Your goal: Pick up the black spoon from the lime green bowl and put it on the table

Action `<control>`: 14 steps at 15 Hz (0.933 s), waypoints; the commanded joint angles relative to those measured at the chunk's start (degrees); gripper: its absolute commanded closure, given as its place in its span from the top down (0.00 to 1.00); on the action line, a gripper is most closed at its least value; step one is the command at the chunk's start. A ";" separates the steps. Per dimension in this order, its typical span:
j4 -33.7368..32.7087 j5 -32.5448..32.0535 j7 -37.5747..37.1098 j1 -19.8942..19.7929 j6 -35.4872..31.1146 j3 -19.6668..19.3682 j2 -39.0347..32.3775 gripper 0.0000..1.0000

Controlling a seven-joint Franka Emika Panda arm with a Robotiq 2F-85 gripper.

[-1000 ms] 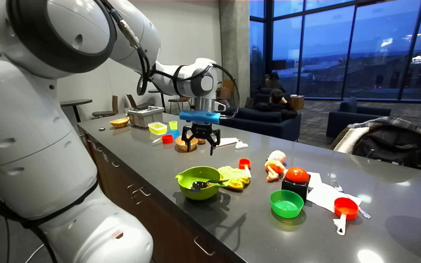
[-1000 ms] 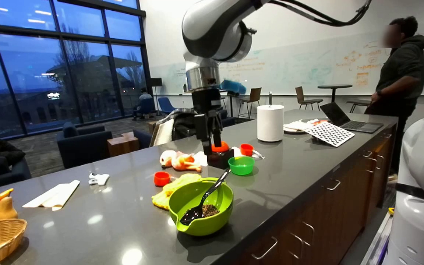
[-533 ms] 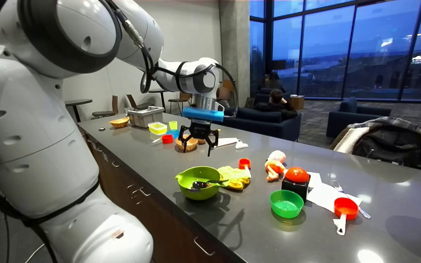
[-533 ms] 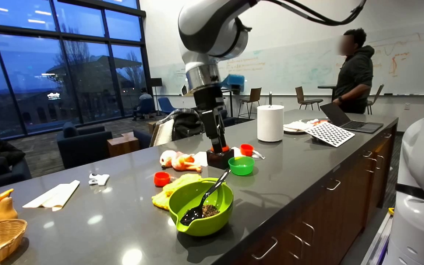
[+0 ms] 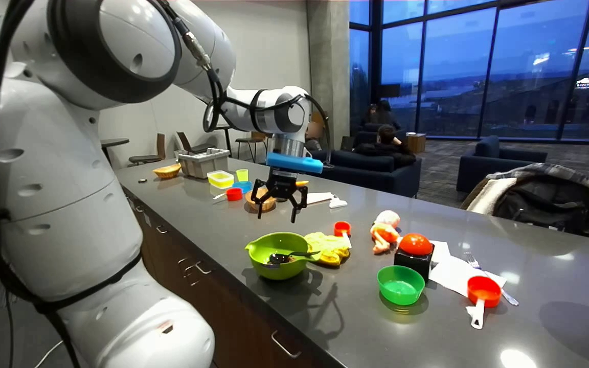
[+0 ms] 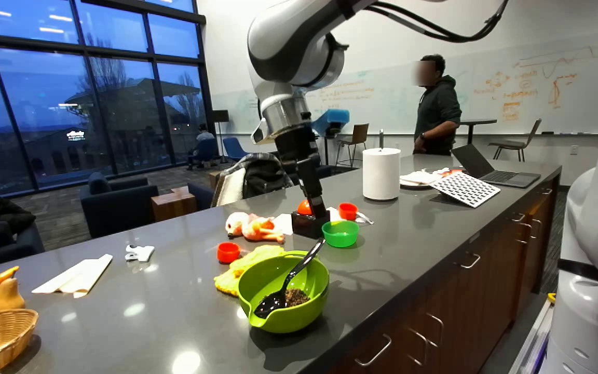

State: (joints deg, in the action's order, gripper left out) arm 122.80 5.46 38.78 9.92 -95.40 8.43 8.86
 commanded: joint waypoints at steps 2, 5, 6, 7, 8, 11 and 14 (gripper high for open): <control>-3.76 -2.66 14.00 0.46 3.61 -0.86 -3.11 1.00; -4.16 -3.25 24.23 0.03 2.51 -1.20 -4.17 1.00; -4.11 -3.13 27.40 -0.12 1.97 -1.35 -4.49 1.00; -4.04 -2.93 30.35 -0.31 1.38 -1.54 -4.72 1.00; -4.04 -2.80 32.87 -0.49 1.25 -1.72 -4.95 1.00; -3.85 -2.25 39.08 -1.17 0.07 -2.21 -5.69 1.00; -3.88 -1.79 42.96 -1.79 -1.07 -2.55 -6.66 1.00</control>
State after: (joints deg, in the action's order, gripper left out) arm 119.61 3.06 77.65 8.75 -95.35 6.22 3.15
